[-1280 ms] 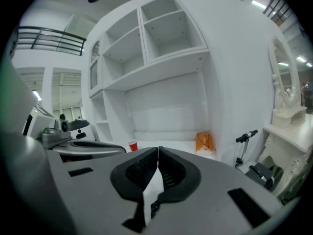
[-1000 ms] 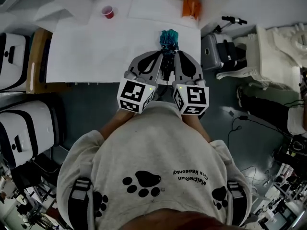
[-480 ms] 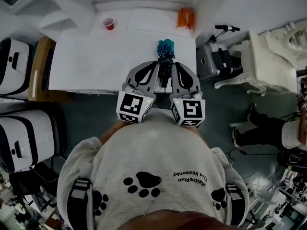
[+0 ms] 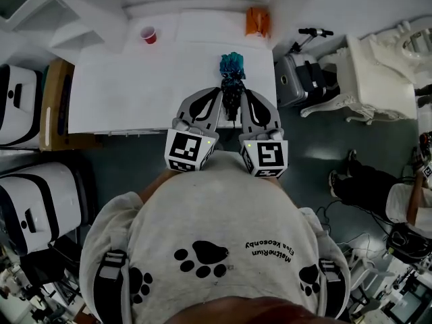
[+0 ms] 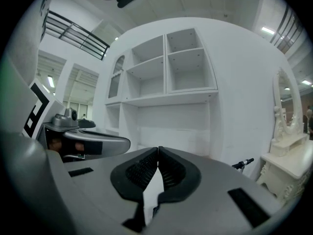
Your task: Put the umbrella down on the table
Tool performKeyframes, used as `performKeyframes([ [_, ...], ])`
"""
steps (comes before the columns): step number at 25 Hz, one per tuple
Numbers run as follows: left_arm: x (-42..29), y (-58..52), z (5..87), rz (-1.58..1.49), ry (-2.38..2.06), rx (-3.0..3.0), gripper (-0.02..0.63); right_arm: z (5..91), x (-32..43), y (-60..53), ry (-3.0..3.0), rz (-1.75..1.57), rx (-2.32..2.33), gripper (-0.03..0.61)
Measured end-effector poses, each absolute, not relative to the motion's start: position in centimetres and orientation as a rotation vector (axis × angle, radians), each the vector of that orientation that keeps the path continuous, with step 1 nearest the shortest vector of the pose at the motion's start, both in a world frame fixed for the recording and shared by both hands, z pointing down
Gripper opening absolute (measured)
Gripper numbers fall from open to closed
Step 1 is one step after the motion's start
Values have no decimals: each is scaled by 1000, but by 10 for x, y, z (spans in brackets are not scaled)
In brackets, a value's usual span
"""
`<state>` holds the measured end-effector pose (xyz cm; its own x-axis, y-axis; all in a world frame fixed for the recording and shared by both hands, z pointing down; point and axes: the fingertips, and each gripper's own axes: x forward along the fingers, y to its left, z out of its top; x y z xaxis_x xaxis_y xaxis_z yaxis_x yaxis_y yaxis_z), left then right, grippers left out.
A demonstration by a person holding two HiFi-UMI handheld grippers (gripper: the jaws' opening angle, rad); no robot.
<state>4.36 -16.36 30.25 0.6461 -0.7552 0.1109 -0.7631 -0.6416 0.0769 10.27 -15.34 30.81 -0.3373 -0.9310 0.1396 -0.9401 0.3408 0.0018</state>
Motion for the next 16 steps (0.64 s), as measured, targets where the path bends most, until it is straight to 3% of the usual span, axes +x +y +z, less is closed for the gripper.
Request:
performKeyframes([
  [16,25,-150,321,164,-1224,2720,18,312,78,-142,-2504,139,1745,32],
])
